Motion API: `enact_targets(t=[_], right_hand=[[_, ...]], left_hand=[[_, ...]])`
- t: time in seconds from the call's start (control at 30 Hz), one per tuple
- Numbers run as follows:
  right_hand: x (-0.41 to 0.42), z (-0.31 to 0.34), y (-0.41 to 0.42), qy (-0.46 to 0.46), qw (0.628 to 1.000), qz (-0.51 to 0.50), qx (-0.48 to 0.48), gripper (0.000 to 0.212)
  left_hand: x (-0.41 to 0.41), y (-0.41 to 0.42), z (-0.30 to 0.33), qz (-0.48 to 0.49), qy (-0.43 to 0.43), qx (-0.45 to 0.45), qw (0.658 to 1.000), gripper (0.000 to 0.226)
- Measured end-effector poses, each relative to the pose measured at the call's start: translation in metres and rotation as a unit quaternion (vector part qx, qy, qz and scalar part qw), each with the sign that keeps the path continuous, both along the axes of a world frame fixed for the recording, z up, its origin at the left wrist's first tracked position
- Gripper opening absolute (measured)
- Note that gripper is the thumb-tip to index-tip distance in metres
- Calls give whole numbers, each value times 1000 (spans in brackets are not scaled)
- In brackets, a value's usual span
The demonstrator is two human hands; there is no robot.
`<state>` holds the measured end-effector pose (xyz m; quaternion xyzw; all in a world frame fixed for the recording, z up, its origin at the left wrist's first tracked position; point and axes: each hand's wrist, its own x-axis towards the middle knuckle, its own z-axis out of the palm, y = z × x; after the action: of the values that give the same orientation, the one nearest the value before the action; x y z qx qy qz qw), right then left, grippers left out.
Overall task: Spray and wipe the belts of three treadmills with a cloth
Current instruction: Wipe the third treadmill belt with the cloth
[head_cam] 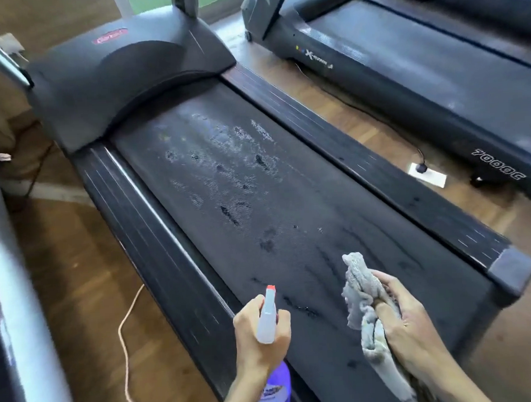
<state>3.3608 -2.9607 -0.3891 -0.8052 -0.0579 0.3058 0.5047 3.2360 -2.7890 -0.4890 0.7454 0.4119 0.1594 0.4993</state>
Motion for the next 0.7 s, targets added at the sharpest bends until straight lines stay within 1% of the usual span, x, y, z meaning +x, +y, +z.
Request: enact_targets(t=[0.1,0.2,0.27,0.33,0.43,0.6,0.7], right_hand=[[2,-12,-35,-32,998,-4,-52,59],[3,-16,-70,-14,998,-30,-53,55],[4,-15,-94,-24,996,-54,-61,50],[5,-17,-112,-40,995,-62,-74,49],[9,-23,-141,-40,992,-69,-99,47],[16,-32,-168,-51,992,-64,-101,49],[24,-38,-176,-45,993,-64,-92,51]], left_hand=[[4,-28,-4,-31,-3,-13,999,22],[9,-57,-7,-75,-13,-34,997,9],[15,-80,-7,-103,-13,-45,994,5],[22,-94,-8,-109,-8,-58,992,5],[35,-116,-9,-127,-5,-51,991,14],[53,-141,-4,-152,-8,-68,986,16],[58,-152,-1,-166,-9,-54,985,17]])
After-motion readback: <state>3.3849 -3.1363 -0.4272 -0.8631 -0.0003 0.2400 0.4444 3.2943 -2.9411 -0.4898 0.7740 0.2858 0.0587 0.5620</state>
